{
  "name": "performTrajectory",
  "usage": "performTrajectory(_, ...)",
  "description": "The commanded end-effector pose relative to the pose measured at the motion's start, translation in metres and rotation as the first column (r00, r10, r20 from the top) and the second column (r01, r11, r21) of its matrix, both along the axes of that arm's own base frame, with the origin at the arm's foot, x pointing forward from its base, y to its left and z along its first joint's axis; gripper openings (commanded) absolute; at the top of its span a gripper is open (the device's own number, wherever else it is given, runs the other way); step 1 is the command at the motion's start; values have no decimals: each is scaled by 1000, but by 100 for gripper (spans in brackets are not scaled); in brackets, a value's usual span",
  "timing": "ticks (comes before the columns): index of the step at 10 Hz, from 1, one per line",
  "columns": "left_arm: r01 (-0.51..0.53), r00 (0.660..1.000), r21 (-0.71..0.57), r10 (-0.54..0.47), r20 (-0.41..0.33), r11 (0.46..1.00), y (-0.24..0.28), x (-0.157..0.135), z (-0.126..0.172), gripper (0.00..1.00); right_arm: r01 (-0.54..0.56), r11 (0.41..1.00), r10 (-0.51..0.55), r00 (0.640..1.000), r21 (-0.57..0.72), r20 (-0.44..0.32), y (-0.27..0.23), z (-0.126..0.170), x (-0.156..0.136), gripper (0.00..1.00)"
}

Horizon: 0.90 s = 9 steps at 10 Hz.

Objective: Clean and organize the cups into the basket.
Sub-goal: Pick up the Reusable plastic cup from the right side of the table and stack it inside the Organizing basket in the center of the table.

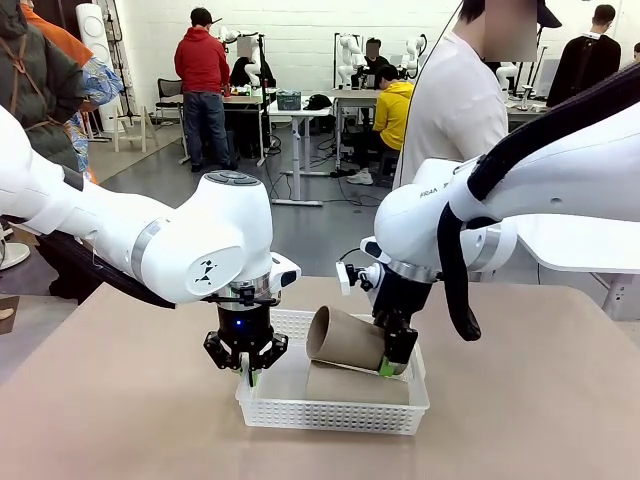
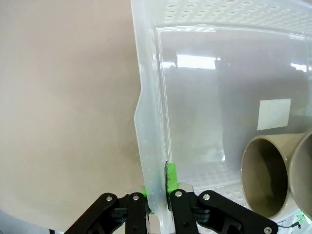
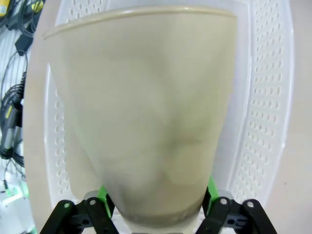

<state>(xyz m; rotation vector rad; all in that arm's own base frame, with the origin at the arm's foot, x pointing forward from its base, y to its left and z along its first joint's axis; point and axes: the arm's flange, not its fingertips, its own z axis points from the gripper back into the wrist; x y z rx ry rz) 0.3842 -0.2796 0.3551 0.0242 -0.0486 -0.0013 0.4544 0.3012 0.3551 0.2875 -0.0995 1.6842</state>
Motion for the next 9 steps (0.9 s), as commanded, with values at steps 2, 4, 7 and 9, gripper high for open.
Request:
performTrajectory(2,-6,1000,2,6,5,1000,0,0,1,0,34,999,-34,999,-1,-17,10,4,8,100)
performTrajectory(4,-6,1000,2,6,5,1000,0,0,1,0,46,999,-46,999,5,-10,3,9,6,100)
performTrajectory(7,-6,1000,2,6,5,1000,0,0,1,0,71,987,-74,997,142,15,-30,46,-5,100)
performTrajectory(9,-6,1000,2,6,5,1000,0,0,1,0,113,921,-134,991,373,31,-89,104,-17,100)
